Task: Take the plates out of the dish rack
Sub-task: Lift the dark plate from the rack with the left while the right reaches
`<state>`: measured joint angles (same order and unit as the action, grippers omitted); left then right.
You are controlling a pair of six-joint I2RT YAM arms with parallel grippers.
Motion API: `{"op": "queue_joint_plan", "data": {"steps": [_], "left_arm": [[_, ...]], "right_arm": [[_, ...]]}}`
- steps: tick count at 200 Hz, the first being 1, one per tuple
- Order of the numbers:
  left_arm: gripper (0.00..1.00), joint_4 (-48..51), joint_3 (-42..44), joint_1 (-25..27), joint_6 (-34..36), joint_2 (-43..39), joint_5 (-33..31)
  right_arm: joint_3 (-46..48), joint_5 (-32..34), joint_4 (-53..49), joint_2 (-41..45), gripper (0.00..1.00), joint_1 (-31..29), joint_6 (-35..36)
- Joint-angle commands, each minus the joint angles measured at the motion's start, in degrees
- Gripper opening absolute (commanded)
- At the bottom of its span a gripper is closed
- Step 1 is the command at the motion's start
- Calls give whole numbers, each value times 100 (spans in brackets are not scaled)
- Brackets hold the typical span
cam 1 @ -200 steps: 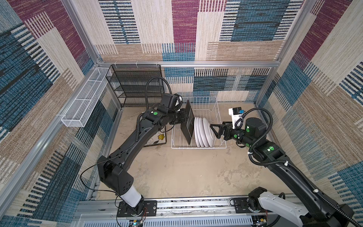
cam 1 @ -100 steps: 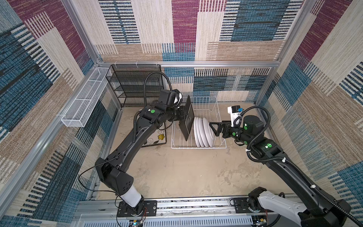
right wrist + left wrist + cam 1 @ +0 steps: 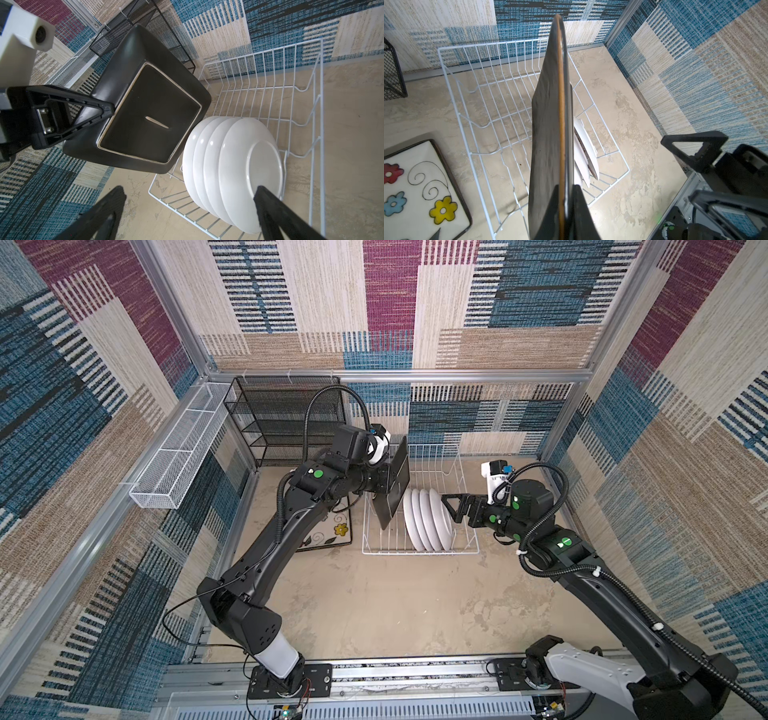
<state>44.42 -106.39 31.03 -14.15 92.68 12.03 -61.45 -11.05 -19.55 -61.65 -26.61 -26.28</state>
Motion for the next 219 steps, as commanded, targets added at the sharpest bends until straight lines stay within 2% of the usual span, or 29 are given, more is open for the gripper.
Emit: {"op": "queue_joint_plan", "data": {"steps": [1,64,85,122,171,219], "left_arm": [[0,-689,-128,7,708,-149,53],[0,-1102,330,24,1834,-589,8],[0,-1541,808,49,2341,-925,-58],[0,-2832,2081,231,3472,-1749,-287],[0,-3361,2731,478,4455,-2146,-850],[0,-3915,3402,996,5771,-2246,-1609]], "right_arm": [[-101,-216,157,-42,99,-2,-189],[-304,-182,136,-58,99,7,-352],[-391,-87,127,-55,99,53,-395],[-722,-394,83,-255,99,275,-518],[-1146,-1210,143,-698,99,830,-794],[-1887,-2100,-140,-1571,99,912,-931]]}}
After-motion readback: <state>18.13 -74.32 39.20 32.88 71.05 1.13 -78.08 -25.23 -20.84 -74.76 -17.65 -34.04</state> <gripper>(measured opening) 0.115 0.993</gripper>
